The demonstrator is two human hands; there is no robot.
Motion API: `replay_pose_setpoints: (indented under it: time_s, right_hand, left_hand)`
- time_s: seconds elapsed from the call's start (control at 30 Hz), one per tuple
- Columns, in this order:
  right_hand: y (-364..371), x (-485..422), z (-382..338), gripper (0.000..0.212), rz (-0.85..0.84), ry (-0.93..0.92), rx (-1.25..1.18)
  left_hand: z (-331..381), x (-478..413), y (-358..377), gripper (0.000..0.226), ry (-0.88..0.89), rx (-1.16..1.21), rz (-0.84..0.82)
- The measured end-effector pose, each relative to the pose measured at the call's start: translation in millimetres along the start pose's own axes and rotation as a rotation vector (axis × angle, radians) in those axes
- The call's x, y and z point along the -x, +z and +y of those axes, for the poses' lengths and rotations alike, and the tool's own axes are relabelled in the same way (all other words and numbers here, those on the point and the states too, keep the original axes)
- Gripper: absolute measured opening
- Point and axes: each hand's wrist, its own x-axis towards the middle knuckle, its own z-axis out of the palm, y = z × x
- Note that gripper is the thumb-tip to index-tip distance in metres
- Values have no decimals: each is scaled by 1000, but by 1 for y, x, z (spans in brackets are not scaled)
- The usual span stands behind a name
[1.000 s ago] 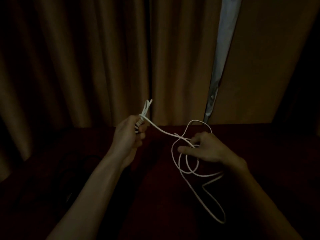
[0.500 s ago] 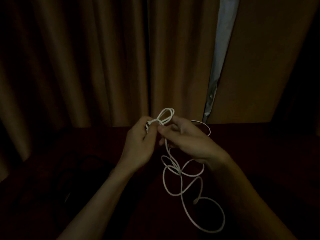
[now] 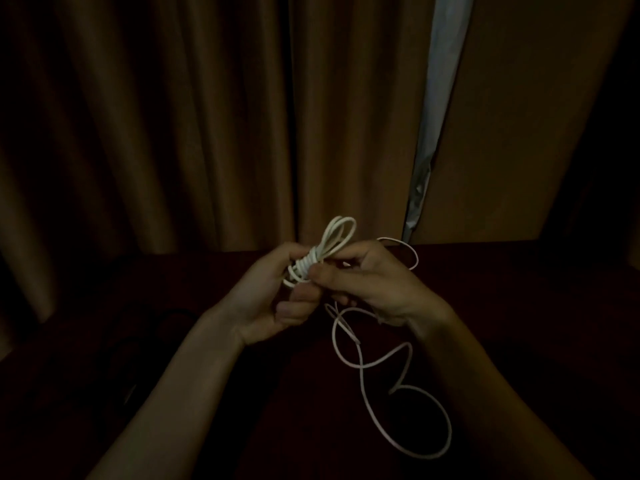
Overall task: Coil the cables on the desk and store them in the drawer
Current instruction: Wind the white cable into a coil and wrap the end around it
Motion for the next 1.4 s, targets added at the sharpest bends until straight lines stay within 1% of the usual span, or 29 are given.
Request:
replay_pose_setpoints:
  time_s: [0.13, 0.2, 0.3, 0.37, 0.43, 0.5, 0.53, 0.57, 0.6, 0.63, 0.67, 0.7, 0.73, 0.8, 0.87, 0.93, 1.0, 1.07, 1.17, 1.23, 1.3, 1.33, 1.4]
  right_hand:
    - [-4, 2, -6, 23, -58, -5, 170]
    - [-8, 4, -8, 29, -91, 3, 185]
    - [-12, 4, -9, 30, -88, -13, 208]
    - [-12, 5, -10, 25, -47, -39, 199]
    - [-10, 4, -8, 19, -36, -65, 201]
    - [-8, 2, -5, 24, -66, -72, 154]
    - [-6, 2, -6, 27, -60, -60, 133]
    - [-7, 0, -6, 26, -13, -47, 137]
    - [-7, 0, -8, 24, 39, -32, 153]
    - [-8, 0, -7, 22, 80, -15, 160]
    - [-8, 1, -7, 24, 115, 6, 153]
    - [-9, 1, -6, 28, 155, 17, 140]
    - [-9, 0, -5, 32, 203, 18, 134]
    - [-7, -4, 0, 44, 292, -5, 150]
    - [-1, -6, 5, 47, 337, -12, 169]
    - [5, -6, 5, 49, 345, -9, 199]
    - [7, -8, 8, 55, 350, 17, 179]
    - [9, -11, 6, 56, 291, 48, 153]
    - [9, -9, 5, 40, 113, 62, 115]
    - [8, -8, 2, 31, 109, 68, 115]
    - [7, -10, 3, 32, 200, 26, 105]
    - [5, -12, 6, 34, 248, 15, 100]
    - [2, -12, 9, 35, 297, 27, 31]
  left_hand:
    - [3, 3, 0, 35, 99, -137, 122]
    - [4, 4, -1, 42, 88, -146, 107]
    - [6, 5, 2, 35, 30, -92, 39]
    - [6, 5, 6, 30, 16, -72, 51]
    - [6, 5, 8, 29, 33, -155, 120]
    - [4, 3, 7, 41, 80, -322, 230]
    - [2, 2, 6, 48, 127, -443, 296]
    - [-1, 1, 5, 51, 195, -594, 374]
    - [-4, 0, 3, 49, 283, -750, 462]
    - [-7, -1, -2, 43, 393, -879, 553]
    - [-9, -1, -6, 32, 519, -953, 611]
    - [-10, 0, -8, 22, 636, -985, 611]
    - [-11, -1, -8, 22, 739, -1032, 566]
    - [-15, -7, -11, 39, 877, -1182, 455]
    - [-21, -11, -14, 46, 946, -1308, 437]
    - [-24, -13, -18, 42, 979, -1356, 450]
    - [-25, -14, -21, 37, 1007, -1351, 481]
    - [-26, -16, -23, 29, 1035, -1338, 541]
    - [-24, -17, -23, 22, 1010, -1237, 694]
    - [-23, -16, -19, 14, 930, -1068, 772]
    - [-23, -18, -14, 8, 838, -836, 777]
    - [-21, -19, -10, 10, 793, -687, 750]
    - [-16, -19, -1, 18, 688, -329, 634]
